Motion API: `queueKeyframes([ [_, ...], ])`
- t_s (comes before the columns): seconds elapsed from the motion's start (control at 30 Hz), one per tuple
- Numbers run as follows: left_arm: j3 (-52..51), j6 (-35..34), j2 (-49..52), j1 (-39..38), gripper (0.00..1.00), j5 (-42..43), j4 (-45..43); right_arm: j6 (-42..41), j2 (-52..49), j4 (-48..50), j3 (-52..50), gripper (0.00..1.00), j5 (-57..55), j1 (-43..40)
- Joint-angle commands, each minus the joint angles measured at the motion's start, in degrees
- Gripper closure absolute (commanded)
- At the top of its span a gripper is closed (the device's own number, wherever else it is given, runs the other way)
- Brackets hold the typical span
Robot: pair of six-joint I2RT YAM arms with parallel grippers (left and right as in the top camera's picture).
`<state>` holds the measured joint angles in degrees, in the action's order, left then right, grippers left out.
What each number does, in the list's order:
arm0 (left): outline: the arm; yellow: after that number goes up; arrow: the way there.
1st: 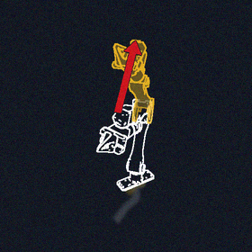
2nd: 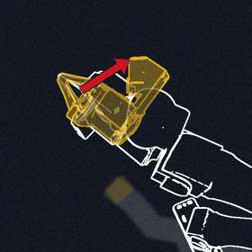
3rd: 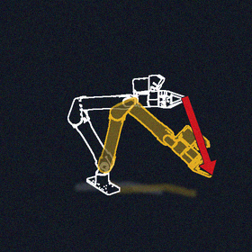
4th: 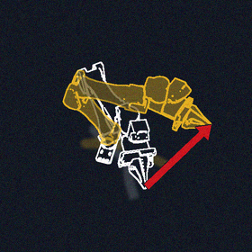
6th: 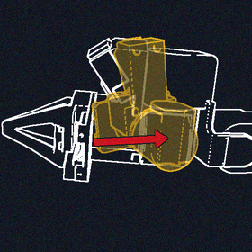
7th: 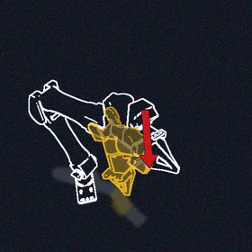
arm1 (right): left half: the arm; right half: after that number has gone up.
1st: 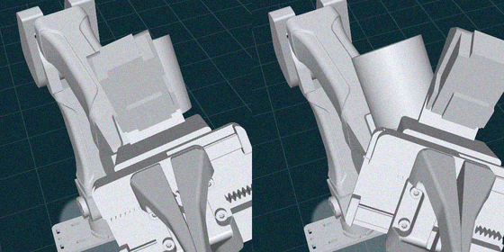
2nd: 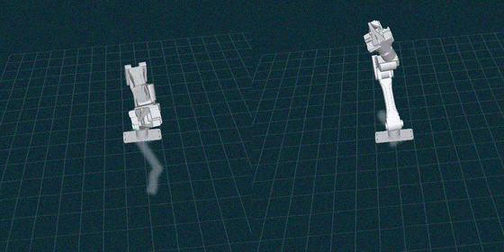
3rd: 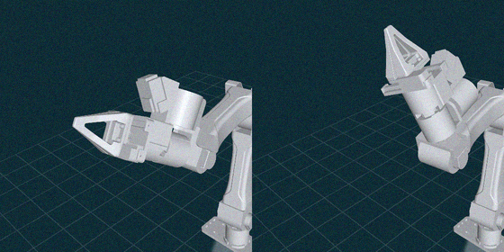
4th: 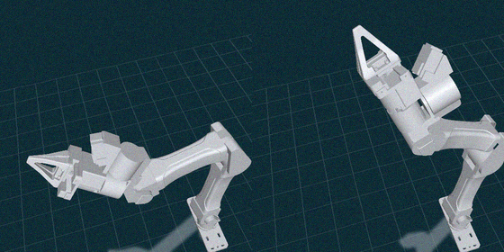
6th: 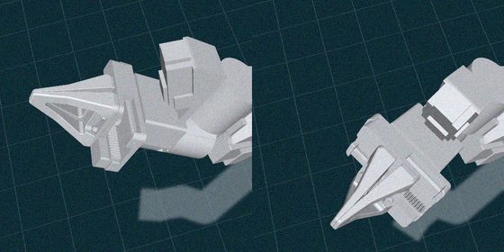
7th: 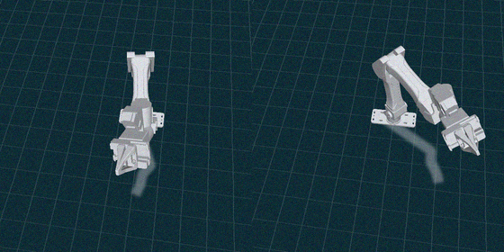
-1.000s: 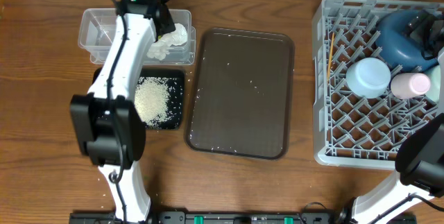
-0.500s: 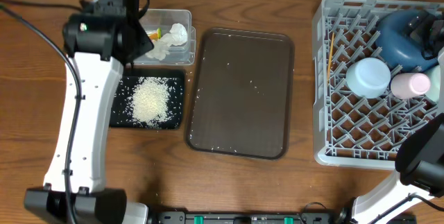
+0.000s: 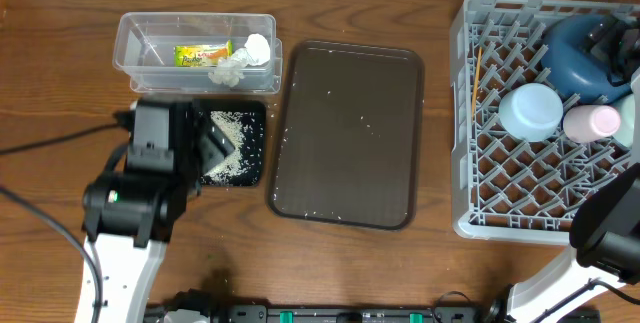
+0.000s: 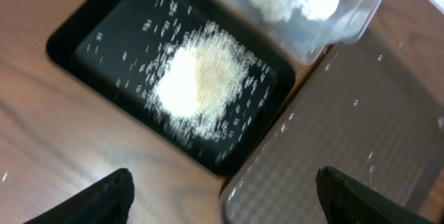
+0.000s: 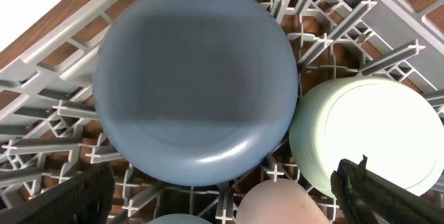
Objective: Sort waste into correct bins and load items into the dishwasher rack
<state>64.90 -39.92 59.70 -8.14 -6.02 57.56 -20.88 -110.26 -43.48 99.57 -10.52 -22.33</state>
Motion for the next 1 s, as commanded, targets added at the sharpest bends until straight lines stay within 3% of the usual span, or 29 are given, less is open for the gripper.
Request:
queueKeyframes([
  [0.0, -1.27, -1.77, -1.46, -0.02, 0.12, 1.33, 1.9, -0.94, -0.68, -0.02, -0.11, 0.01, -0.59, 0.33],
  [0.3, -1.27, -0.02, -1.51, -0.02, 0.07, -0.04, 5.03, -0.94, -0.68, -0.04, -0.09, 0.01, -0.59, 0.07],
  [0.5, -2.19, 18.03, -0.66, -0.09, 0.06, 4.11, 5.18, -0.94, -0.68, -0.04, -0.11, 0.01, -0.61, 0.04],
  [0.63, -5.18, 22.21, 0.44, -0.09, 0.06, 4.09, 3.89, -0.94, -0.68, -0.02, -0.11, 0.01, -0.61, 0.07],
  [0.77, -11.67, 29.11, -0.83, 0.02, 0.06, 6.21, -4.74, -0.94, -0.68, -0.02, -0.11, 0.01, -0.59, 0.07],
  [0.9, -22.16, 44.37, -5.55, 0.02, 0.05, 15.47, -17.88, -0.94, -0.68, -0.02, -0.11, 0.01, -0.59, 0.07],
  [0.97, -27.8, 45.7, -9.55, 0.09, 0.05, 16.06, -23.74, -0.94, -0.68, -0.02, -0.09, 0.01, -0.59, 0.07],
])
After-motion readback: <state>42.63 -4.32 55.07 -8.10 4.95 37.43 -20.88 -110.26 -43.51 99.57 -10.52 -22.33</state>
